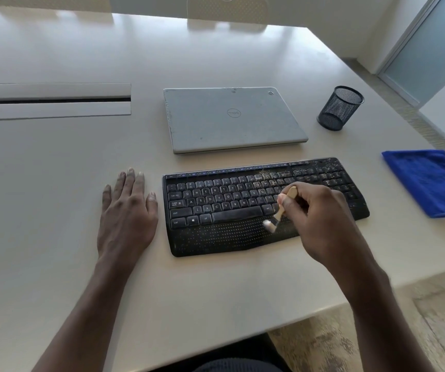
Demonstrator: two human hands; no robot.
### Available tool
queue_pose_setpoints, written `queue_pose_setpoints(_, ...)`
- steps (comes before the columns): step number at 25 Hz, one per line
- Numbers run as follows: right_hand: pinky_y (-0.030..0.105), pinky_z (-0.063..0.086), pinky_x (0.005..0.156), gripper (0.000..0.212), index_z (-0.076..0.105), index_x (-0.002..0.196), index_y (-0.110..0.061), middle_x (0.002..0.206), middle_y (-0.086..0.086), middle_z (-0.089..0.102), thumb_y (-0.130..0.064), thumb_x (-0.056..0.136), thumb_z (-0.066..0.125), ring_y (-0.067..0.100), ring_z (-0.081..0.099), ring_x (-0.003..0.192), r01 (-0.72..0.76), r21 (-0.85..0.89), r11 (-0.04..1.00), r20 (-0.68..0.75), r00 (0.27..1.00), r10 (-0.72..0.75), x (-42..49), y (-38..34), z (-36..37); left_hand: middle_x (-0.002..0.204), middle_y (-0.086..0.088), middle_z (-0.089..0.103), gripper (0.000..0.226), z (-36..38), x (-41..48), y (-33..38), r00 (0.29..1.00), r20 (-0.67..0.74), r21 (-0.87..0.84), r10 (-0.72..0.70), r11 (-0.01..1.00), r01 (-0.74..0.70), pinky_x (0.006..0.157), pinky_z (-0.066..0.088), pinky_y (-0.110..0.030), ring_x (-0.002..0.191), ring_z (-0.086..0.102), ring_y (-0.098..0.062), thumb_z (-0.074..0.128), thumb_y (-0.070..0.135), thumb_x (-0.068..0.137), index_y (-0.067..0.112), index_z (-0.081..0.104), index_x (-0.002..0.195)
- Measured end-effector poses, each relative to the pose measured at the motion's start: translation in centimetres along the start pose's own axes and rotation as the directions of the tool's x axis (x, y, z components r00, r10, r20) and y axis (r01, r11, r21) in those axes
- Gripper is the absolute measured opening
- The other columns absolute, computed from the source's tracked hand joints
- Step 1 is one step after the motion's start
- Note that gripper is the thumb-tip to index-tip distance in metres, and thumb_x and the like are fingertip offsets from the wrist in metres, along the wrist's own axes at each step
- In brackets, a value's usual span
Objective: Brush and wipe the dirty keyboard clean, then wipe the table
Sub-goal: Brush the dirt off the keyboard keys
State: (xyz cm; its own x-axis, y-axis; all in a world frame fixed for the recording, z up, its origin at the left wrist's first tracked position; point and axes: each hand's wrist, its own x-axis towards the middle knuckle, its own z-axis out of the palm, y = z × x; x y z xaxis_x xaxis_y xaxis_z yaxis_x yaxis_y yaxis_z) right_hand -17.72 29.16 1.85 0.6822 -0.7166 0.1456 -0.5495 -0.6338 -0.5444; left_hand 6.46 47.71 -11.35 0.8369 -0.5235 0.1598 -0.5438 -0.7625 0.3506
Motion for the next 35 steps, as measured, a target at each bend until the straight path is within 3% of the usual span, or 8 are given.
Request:
queue_pose_setpoints(3, 0.014, 0.048, 0.059, 0.019, 0.073, 0.089, -0.018, 0.066, -0.009, 0.065, -0.026, 0.102, 0.062, 0.002, 0.063, 0.070, 0.025, 0.069, 0.997, -0.073, 0.997, -0.020, -0.5, 0.0, -0.5, 0.171, -0.012, 0.028, 0.058, 0.1, -0.1, -0.1, 1.000, -0.001, 0.006, 0.001, 1.000, -0.001, 0.132, 0.010, -0.045, 0.161, 0.020, -0.024, 0.041, 0.031, 0.109, 0.008, 0.035, 0.161)
queue_pose_setpoints(7, 0.052, 0.059, 0.071, 0.015, 0.077, 0.090, -0.024, 0.075, 0.002, 0.074, -0.029, 0.100, 0.066, 0.030, 0.072, 0.076, -0.042, 0.273, 0.961, 0.067, 0.997, 0.025, -1.0, -0.3, 0.7, 0.170, -0.013, 0.029, 0.057, 0.1, -0.1, -0.2, 1.000, 0.000, 0.004, 0.011, 1.000, -0.011, 0.132, 0.011, -0.046, 0.160, 0.020, -0.025, 0.042, 0.030, 0.109, 0.007, 0.036, 0.161)
queue_pose_setpoints(12, 0.009, 0.045, 0.058, 0.020, 0.074, 0.083, -0.016, 0.066, -0.006, 0.068, -0.022, 0.101, 0.065, 0.007, 0.063, 0.062, -0.076, -0.009, 0.997, -0.168, 0.983, 0.074, -0.6, 1.2, -0.8, 0.170, -0.013, 0.029, 0.057, 0.1, 0.0, -0.3, 1.000, -0.001, 0.003, 0.009, 1.000, -0.009, 0.132, 0.010, -0.045, 0.160, 0.021, -0.025, 0.042, 0.030, 0.109, 0.007, 0.035, 0.161)
queue_pose_setpoints(14, 0.010, 0.045, 0.060, 0.021, 0.073, 0.082, -0.015, 0.067, -0.005, 0.068, -0.023, 0.101, 0.065, 0.011, 0.065, 0.064, -0.069, -0.014, 0.997, -0.204, 0.977, 0.065, -0.6, 1.3, -1.0, 0.170, -0.013, 0.029, 0.057, 0.1, 0.0, -0.3, 1.000, 0.000, 0.000, 0.011, 1.000, -0.011, 0.132, 0.011, -0.046, 0.160, 0.021, -0.025, 0.042, 0.030, 0.109, 0.007, 0.036, 0.161)
queue_pose_setpoints(18, 0.044, 0.060, 0.070, 0.019, 0.076, 0.083, -0.021, 0.070, -0.001, 0.074, -0.028, 0.099, 0.068, 0.023, 0.073, 0.072, -0.103, 0.214, 0.971, -0.030, 0.993, 0.112, -0.5, 1.1, 0.3, 0.170, -0.013, 0.028, 0.058, 0.0, 0.0, -0.3, 1.000, 0.003, -0.006, 0.009, 1.000, -0.009, 0.132, 0.010, -0.045, 0.161, 0.020, -0.024, 0.042, 0.030, 0.109, 0.007, 0.035, 0.161)
queue_pose_setpoints(22, 0.020, 0.047, 0.062, 0.024, 0.071, 0.080, -0.014, 0.066, -0.004, 0.069, -0.022, 0.101, 0.065, 0.012, 0.066, 0.065, -0.092, 0.003, 0.996, -0.252, 0.964, 0.090, 0.3, 1.9, -0.5, 0.170, -0.014, 0.029, 0.057, 0.0, -0.1, -0.2, 1.000, 0.001, -0.006, 0.010, 1.000, -0.010, 0.132, 0.010, -0.046, 0.160, 0.021, -0.025, 0.042, 0.030, 0.109, 0.007, 0.035, 0.161)
queue_pose_setpoints(26, -0.001, 0.037, 0.062, 0.018, 0.076, 0.088, -0.014, 0.070, -0.010, 0.067, -0.020, 0.101, 0.065, -0.009, 0.063, 0.067, -0.030, 0.074, 0.997, -0.313, 0.948, 0.052, 0.7, 0.8, 0.1, 0.171, -0.013, 0.028, 0.058, 0.0, 0.0, -0.2, 1.000, 0.005, -0.002, 0.009, 1.000, -0.009, 0.132, 0.009, -0.045, 0.161, 0.020, -0.024, 0.041, 0.031, 0.109, 0.007, 0.035, 0.161)
queue_pose_setpoints(35, 0.002, 0.036, 0.060, 0.024, 0.071, 0.085, -0.012, 0.070, -0.005, 0.066, -0.023, 0.104, 0.060, -0.003, 0.057, 0.062, -0.011, 0.024, 1.000, -0.302, 0.953, 0.018, 0.8, 0.6, 0.3, 0.169, -0.014, 0.031, 0.057, 0.0, 0.0, -0.3, 1.000, -0.005, -0.002, 0.019, 1.000, -0.019, 0.131, 0.012, -0.046, 0.160, 0.022, -0.025, 0.043, 0.030, 0.109, 0.006, 0.038, 0.160)
